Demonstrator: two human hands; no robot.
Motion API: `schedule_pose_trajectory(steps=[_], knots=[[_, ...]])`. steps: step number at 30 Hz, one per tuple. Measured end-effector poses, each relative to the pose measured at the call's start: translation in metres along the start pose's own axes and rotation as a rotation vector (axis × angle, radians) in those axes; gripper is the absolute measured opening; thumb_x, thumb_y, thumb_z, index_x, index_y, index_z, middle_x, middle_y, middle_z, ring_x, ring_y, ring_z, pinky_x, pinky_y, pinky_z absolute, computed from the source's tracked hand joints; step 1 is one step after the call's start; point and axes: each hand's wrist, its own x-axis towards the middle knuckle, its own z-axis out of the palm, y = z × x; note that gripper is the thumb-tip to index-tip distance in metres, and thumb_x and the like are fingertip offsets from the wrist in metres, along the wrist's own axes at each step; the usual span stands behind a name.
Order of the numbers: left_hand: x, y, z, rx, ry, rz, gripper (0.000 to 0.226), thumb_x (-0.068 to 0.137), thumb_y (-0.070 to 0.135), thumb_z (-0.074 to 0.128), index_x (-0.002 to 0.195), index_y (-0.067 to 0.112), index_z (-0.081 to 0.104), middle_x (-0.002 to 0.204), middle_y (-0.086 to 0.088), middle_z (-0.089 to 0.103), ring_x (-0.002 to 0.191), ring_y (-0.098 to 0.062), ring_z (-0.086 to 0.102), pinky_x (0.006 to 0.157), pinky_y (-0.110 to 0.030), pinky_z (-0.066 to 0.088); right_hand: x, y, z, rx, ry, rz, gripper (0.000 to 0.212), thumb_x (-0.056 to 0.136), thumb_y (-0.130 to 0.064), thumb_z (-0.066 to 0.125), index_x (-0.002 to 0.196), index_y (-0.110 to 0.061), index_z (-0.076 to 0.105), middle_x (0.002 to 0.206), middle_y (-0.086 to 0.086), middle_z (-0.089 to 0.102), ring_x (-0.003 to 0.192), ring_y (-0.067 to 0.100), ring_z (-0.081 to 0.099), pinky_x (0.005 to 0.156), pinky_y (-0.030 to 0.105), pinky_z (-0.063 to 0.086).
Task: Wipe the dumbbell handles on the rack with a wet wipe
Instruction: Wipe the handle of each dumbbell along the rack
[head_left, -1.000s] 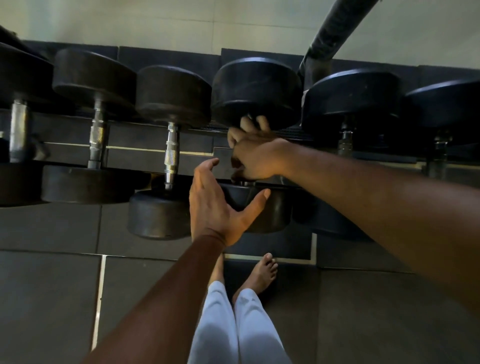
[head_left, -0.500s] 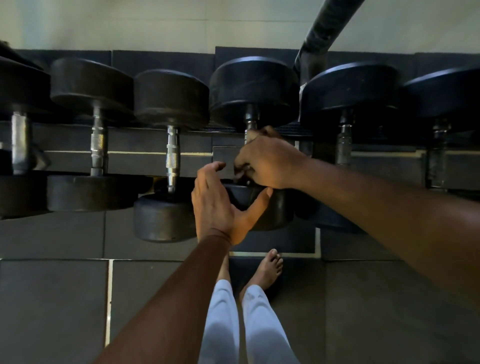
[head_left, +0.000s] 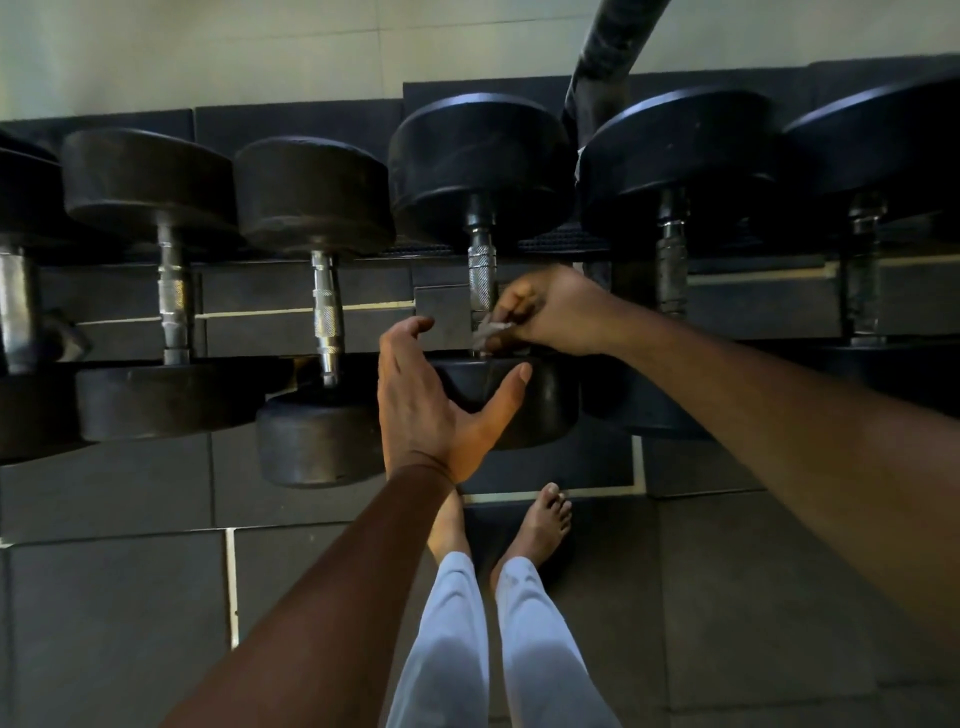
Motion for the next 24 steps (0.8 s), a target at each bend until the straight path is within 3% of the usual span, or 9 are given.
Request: schedule_pose_trajectory(steps=[5, 10, 14, 18, 21, 24], knots=[[0.000, -0.002, 0.000, 0.007, 0.004, 0.021, 0.100, 0.077, 0.076, 0.076, 0.144, 0.009, 0.045, 0.138, -0.001, 0.048, 0.126, -0.007, 0.046, 0.109, -0.041, 0.049, -0.005, 0.013, -0.003, 0.046, -0.014, 0.077, 0.024, 0.079, -0.038, 0.094, 0.096, -0.027, 0.081, 0.097, -0.007, 0.080, 0.096, 0.009, 0.076, 0.092, 0.036, 0.063], [0.000, -0.001, 0.000, 0.026, 0.005, 0.034, 0.098, 0.078, 0.077, 0.073, 0.143, 0.009, 0.047, 0.137, -0.004, 0.050, 0.127, -0.016, 0.051, 0.107, -0.045, 0.051, 0.006, 0.015, -0.004, 0.005, -0.128, 0.179, 0.025, 0.090, -0.037, 0.084, 0.113, -0.030, 0.076, 0.108, -0.006, 0.075, 0.103, 0.012, 0.071, 0.090, 0.032, 0.059], [0.000, -0.001, 0.000, 0.020, 0.014, 0.045, 0.097, 0.078, 0.077, 0.073, 0.142, 0.008, 0.048, 0.136, -0.004, 0.052, 0.127, -0.018, 0.052, 0.105, -0.046, 0.051, 0.026, 0.019, 0.005, -0.034, -0.149, 0.228, 0.020, 0.101, -0.025, 0.073, 0.120, -0.028, 0.072, 0.111, -0.004, 0.073, 0.104, 0.014, 0.070, 0.091, 0.034, 0.057], [0.000, -0.001, 0.000, 0.022, 0.015, 0.052, 0.095, 0.079, 0.076, 0.073, 0.141, 0.008, 0.049, 0.134, -0.005, 0.052, 0.125, -0.016, 0.052, 0.105, -0.037, 0.050, 0.036, 0.014, 0.018, -0.034, -0.161, 0.226, 0.026, 0.103, -0.013, 0.065, 0.127, -0.022, 0.073, 0.107, -0.004, 0.073, 0.097, 0.010, 0.068, 0.092, 0.032, 0.054], [0.001, -0.002, 0.000, 0.028, 0.012, 0.052, 0.095, 0.079, 0.077, 0.072, 0.140, 0.007, 0.050, 0.133, -0.004, 0.052, 0.125, -0.013, 0.051, 0.104, -0.029, 0.048, 0.033, 0.016, 0.012, -0.036, -0.161, 0.240, 0.022, 0.104, -0.020, 0.066, 0.124, -0.022, 0.076, 0.114, 0.000, 0.075, 0.102, 0.015, 0.070, 0.092, 0.033, 0.057], [0.001, -0.003, 0.001, 0.036, 0.015, 0.065, 0.095, 0.080, 0.077, 0.072, 0.139, 0.006, 0.052, 0.131, -0.005, 0.053, 0.124, -0.016, 0.053, 0.104, -0.030, 0.048, 0.018, 0.020, -0.004, -0.021, -0.163, 0.253, 0.015, 0.100, -0.031, 0.074, 0.114, -0.026, 0.079, 0.112, 0.000, 0.076, 0.107, 0.018, 0.070, 0.096, 0.040, 0.059]])
